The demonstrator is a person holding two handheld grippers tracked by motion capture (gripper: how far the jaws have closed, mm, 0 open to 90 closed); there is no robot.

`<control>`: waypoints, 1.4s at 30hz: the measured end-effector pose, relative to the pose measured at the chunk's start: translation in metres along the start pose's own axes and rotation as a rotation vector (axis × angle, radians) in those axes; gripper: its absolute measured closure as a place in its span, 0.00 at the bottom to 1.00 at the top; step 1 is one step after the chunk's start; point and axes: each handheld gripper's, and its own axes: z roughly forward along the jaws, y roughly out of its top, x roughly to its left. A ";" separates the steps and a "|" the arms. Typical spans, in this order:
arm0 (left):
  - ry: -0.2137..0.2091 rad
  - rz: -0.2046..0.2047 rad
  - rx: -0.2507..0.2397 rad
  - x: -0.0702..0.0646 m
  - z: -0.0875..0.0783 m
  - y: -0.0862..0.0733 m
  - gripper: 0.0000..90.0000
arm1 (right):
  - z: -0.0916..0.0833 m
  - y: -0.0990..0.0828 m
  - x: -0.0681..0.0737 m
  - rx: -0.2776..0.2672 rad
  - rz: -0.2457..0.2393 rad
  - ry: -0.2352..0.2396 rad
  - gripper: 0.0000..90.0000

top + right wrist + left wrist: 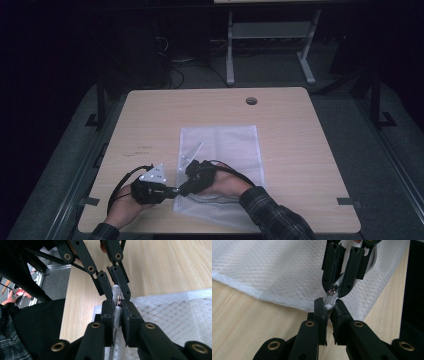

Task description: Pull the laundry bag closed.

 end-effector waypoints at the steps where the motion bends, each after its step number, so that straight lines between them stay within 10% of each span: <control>1: 0.002 0.002 0.003 0.000 0.000 0.000 0.92 | 0.000 0.000 0.000 0.000 0.000 0.000 0.89; 25: -0.030 -0.088 0.001 0.004 -0.002 0.000 0.94 | -0.004 0.000 0.007 0.007 -0.042 -0.068 0.91; 42: -0.041 -0.056 0.013 0.002 0.002 0.000 0.93 | -0.019 -0.009 0.008 0.023 -0.110 -0.141 0.89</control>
